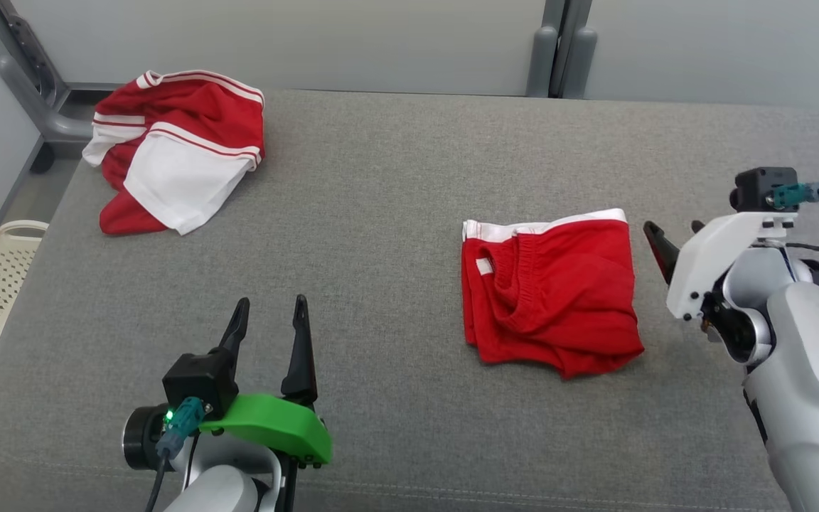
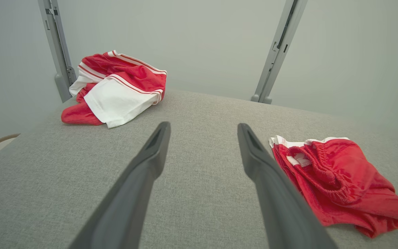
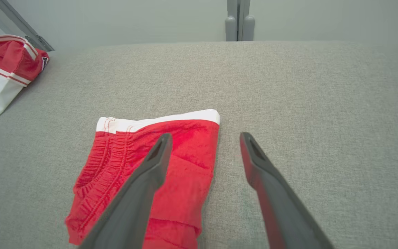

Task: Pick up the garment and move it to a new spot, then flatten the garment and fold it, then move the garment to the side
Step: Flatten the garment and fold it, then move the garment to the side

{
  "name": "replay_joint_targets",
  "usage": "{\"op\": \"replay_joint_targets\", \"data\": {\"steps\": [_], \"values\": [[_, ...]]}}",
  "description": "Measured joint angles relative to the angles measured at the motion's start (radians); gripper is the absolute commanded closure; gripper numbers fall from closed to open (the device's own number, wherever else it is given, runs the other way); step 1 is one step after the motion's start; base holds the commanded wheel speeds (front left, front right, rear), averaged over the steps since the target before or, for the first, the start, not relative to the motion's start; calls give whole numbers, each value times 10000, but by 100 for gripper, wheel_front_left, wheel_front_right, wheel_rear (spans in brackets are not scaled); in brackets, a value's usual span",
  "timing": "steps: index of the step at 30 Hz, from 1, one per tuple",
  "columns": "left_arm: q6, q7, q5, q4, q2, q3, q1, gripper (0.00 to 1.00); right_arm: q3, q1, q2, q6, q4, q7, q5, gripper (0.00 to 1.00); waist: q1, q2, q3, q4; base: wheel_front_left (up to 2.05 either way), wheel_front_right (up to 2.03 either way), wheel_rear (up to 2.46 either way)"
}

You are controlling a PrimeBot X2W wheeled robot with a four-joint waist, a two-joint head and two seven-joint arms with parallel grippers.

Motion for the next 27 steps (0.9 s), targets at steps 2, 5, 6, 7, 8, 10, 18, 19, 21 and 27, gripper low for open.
{"op": "replay_joint_targets", "data": {"steps": [2,5,6,7,8,10,18,19,21,27], "values": [[29,29,13,-73,13,-31,0,0,-360,191,-17,0,150,-109,-65,0,0,0,104,-11,0,0,0],[44,46,104,-190,27,-73,-14,0,-848,337,50,-2,362,-303,-71,0,0,0,299,0,0,0,0],[44,77,123,-221,27,-90,-32,0,-949,344,81,-2,443,-372,-73,0,0,0,371,11,0,0,0],[54,81,176,-247,31,-111,-57,0,-1035,347,121,0,531,-437,-73,0,0,0,449,27,0,0,0],[65,94,199,-270,31,-125,-93,0,-1129,348,169,0,621,-495,-52,0,0,0,526,47,0,0,0],[73,136,263,-314,33,-153,-233,0,-1244,349,251,0,834,-581,-6,0,0,0,684,99,0,0,0],[86,221,347,-387,31,-207,-508,0,-1406,154,556,-2,1570,-616,669,0,0,0,1183,487,0,0,0],[86,221,347,-385,27,-207,-534,0,-1415,105,579,-2,1636,-598,759,0,0,0,1224,542,0,0,0],[86,219,349,-372,19,-211,-564,0,-1390,52,602,0,1799,-508,913,0,0,0,1296,647,0,0,0],[117,203,351,-360,10,-207,-584,0,-1149,-139,600,0,2121,6,1269,0,0,0,1441,856,0,0,0]]}}
